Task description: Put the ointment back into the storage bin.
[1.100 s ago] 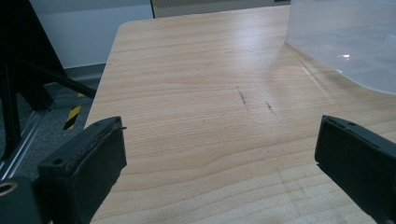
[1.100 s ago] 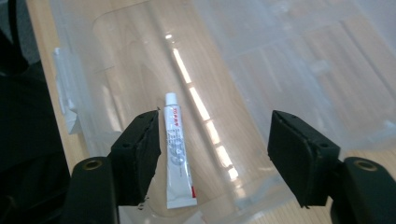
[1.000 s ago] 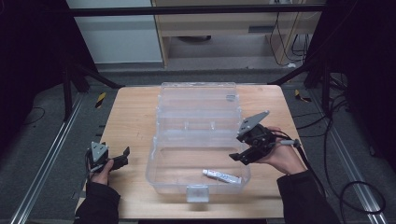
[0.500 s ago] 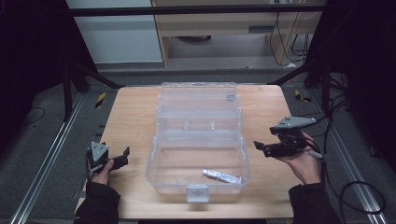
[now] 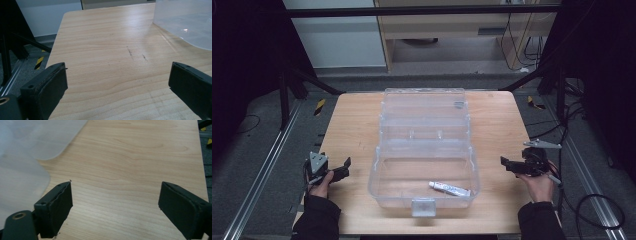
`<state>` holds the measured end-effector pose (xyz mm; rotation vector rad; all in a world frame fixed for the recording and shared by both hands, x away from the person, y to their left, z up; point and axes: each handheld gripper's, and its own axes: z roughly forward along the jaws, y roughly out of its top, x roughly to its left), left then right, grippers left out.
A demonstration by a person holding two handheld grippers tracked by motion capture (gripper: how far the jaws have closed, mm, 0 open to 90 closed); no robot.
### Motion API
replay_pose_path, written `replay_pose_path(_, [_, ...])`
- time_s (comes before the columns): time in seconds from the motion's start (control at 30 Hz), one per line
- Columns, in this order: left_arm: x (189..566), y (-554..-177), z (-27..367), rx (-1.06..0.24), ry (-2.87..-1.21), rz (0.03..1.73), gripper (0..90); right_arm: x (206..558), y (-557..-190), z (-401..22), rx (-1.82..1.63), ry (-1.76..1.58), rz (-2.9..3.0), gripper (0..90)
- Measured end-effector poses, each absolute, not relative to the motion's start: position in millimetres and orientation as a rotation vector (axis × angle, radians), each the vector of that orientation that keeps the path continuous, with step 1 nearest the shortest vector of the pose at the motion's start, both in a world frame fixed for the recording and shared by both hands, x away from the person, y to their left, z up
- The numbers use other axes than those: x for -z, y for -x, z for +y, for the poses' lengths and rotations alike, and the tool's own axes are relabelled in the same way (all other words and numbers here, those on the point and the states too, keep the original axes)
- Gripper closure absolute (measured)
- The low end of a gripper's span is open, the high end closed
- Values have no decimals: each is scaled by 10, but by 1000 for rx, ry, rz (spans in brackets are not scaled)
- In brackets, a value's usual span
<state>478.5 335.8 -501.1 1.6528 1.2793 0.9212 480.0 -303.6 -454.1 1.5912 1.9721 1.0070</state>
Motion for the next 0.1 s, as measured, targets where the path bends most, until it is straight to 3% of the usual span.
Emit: replay_pose_path(0.1, [5011, -4784, 3359, -920, -1654, 1278, 15, 4631, -4798, -3061, -956, -1613, 1947, 89])
